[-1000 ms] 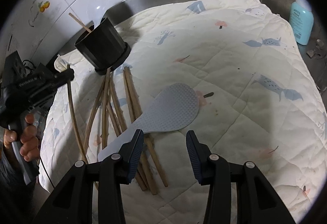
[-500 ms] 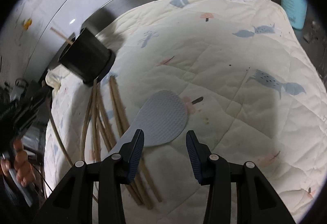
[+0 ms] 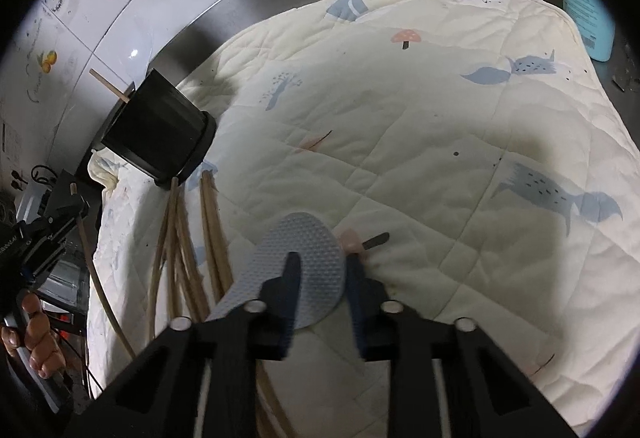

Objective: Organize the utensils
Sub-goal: 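Lift the chopstick with the left tool while the right tool closes on the white rice paddle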

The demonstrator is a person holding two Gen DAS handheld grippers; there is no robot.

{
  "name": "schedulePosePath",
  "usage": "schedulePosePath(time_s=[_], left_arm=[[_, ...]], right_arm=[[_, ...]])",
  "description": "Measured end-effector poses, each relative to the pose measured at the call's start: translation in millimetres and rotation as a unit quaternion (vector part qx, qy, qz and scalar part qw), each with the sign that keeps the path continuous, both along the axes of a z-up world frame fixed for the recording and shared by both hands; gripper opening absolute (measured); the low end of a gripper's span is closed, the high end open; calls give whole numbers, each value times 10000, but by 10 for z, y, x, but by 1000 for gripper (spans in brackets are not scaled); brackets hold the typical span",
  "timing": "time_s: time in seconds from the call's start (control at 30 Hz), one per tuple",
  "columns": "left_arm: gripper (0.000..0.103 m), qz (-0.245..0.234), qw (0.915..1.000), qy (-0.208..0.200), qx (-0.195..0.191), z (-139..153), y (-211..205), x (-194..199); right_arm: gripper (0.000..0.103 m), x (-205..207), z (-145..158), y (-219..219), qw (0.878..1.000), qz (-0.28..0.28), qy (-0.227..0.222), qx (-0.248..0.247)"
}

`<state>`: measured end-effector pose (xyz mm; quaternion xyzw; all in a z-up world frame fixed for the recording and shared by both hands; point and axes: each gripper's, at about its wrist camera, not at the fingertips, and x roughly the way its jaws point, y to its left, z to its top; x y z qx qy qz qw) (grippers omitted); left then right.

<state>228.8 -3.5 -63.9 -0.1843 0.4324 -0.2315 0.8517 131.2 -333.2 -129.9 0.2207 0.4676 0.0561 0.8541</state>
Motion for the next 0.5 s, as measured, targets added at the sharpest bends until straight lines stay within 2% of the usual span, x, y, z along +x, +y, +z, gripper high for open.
schedulePosePath(time_s=[0.1, 0.27, 0.5], left_arm=[[8, -6, 10000, 4, 2, -11, -5, 9], [8, -1, 10000, -40, 2, 16, -12, 4], [8, 11, 9997, -229, -57, 191, -13, -51]], right_arm=[[13, -17, 6, -17, 10000, 34, -45, 14], [10, -96, 114, 63, 9992, 141, -272, -247], [7, -213, 580, 282, 9918, 461, -953, -709]])
